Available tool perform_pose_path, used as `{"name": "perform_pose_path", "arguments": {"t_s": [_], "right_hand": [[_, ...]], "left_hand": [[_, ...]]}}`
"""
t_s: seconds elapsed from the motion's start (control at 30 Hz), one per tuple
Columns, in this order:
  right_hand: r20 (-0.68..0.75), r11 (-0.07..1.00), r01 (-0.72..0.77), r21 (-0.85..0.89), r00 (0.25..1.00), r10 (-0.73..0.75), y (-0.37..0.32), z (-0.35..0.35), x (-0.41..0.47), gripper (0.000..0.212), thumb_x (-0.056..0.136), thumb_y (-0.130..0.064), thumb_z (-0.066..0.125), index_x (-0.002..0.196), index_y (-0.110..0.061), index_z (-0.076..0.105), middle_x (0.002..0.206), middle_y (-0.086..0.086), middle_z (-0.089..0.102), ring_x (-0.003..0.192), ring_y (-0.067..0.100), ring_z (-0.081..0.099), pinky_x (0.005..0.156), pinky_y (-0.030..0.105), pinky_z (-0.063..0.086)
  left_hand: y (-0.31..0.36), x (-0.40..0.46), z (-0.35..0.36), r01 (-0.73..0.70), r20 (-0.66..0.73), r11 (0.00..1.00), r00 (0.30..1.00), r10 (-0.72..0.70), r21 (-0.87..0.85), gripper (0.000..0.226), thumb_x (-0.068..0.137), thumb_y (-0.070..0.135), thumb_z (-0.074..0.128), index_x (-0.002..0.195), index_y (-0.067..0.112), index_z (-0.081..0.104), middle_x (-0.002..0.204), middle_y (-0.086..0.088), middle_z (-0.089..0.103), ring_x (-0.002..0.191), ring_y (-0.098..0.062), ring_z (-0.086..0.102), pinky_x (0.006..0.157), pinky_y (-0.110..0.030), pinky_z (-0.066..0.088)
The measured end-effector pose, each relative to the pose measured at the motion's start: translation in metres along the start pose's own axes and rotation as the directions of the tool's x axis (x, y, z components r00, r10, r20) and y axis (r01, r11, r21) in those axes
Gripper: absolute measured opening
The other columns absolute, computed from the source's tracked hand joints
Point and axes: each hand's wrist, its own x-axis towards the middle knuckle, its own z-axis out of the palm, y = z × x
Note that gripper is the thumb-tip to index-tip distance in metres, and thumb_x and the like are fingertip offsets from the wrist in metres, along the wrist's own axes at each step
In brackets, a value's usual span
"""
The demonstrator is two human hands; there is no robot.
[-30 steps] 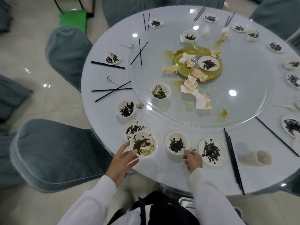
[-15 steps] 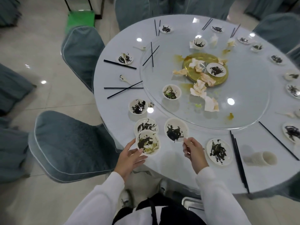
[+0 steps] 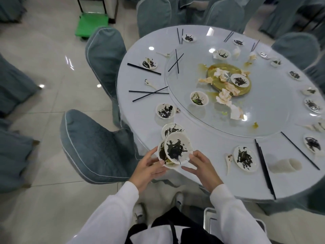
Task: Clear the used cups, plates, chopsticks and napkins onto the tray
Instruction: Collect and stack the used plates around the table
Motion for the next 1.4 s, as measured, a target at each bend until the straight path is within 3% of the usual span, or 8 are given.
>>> {"name": "perform_pose_path", "arguments": {"t_s": [0.13,0.3,0.47,0.7,0.83,0.97,1.17,1.4], "right_hand": [[0.041,0.999,0.016,0.036,0.999,-0.017,0.01,0.023,-0.011,0.021,0.1,-0.024,0.072,0.083,-0.015,0.064,0.118,0.021,0.069,0.117,0.031,0.068,0.097,0.052,0.059],[0.018,0.999,0.043,0.023,0.999,-0.043,0.013,0.044,-0.018,0.026,0.09,-0.024,0.076,0.083,-0.006,0.059,0.12,0.023,0.069,0.116,0.035,0.068,0.096,0.052,0.06],[-0.006,0.997,0.07,0.021,0.998,-0.07,0.009,0.054,-0.017,0.025,0.085,-0.023,0.082,0.079,-0.006,0.064,0.124,0.021,0.071,0.115,0.036,0.07,0.097,0.051,0.06],[-0.06,0.996,0.066,0.054,0.996,-0.063,0.008,0.065,-0.019,0.022,0.079,-0.02,0.087,0.077,-0.009,0.068,0.114,0.021,0.073,0.105,0.032,0.071,0.089,0.04,0.061],[-0.134,0.992,0.059,0.11,0.99,-0.044,0.011,0.068,-0.02,0.013,0.088,-0.005,0.079,0.086,-0.014,0.07,0.094,0.01,0.07,0.092,0.024,0.071,0.08,0.034,0.062],[-0.188,0.993,0.033,0.111,0.982,-0.012,0.012,0.067,-0.021,0.019,0.096,-0.003,0.072,0.115,-0.008,0.07,0.101,0.016,0.072,0.09,0.026,0.071,0.077,0.034,0.062],[-0.232,0.993,0.057,0.106,0.972,-0.031,0.012,0.06,-0.016,0.01,0.101,-0.013,0.069,0.108,-0.009,0.075,0.107,0.012,0.073,0.093,0.023,0.065,0.081,0.033,0.059],[-0.187,0.988,0.046,0.147,0.982,-0.018,0.006,0.046,0.018,0.014,0.098,-0.004,0.069,0.111,-0.008,0.072,0.104,0.006,0.069,0.099,0.02,0.069,0.082,0.03,0.059]], "left_hand": [[0.003,-0.015,-0.019,0.006,0.031,1.0,1.0,-0.006,-0.002,0.067,0.086,0.012,0.084,0.144,0.035,0.059,0.137,-0.019,0.064,0.111,-0.04,0.074,0.092,-0.048,0.063],[0.008,-0.024,-0.034,0.035,0.019,0.998,0.999,-0.034,-0.054,0.051,0.102,0.01,0.062,0.146,0.033,0.055,0.135,-0.017,0.068,0.111,-0.042,0.073,0.101,-0.057,0.057],[0.018,-0.032,-0.036,0.0,-0.002,1.0,1.0,0.0,-0.027,0.046,0.099,0.035,0.069,0.143,0.038,0.055,0.14,-0.007,0.065,0.111,-0.04,0.074,0.106,-0.062,0.052],[0.02,-0.031,-0.036,-0.026,-0.002,1.0,1.0,0.026,0.007,0.04,0.101,0.035,0.068,0.139,0.042,0.059,0.135,-0.004,0.07,0.111,-0.039,0.074,0.104,-0.059,0.055],[0.021,-0.031,-0.036,-0.033,0.021,0.999,0.999,0.033,-0.011,0.045,0.101,0.032,0.068,0.144,0.039,0.056,0.139,-0.005,0.067,0.111,-0.039,0.074,0.105,-0.059,0.055],[0.02,-0.03,-0.035,-0.026,0.063,1.0,0.998,0.026,-0.005,0.048,0.1,0.029,0.07,0.146,0.037,0.055,0.141,-0.009,0.064,0.113,-0.039,0.073,0.105,-0.059,0.055],[0.021,-0.019,-0.031,-0.028,0.108,0.999,0.994,0.025,0.024,0.054,0.091,0.037,0.08,0.141,0.039,0.059,0.134,-0.012,0.071,0.114,-0.038,0.073,0.106,-0.058,0.054],[0.024,0.012,-0.021,-0.068,0.021,0.996,0.998,0.066,0.056,0.049,0.085,0.048,0.078,0.131,0.035,0.066,0.127,-0.012,0.074,0.111,-0.035,0.075,0.104,-0.057,0.056]]}}
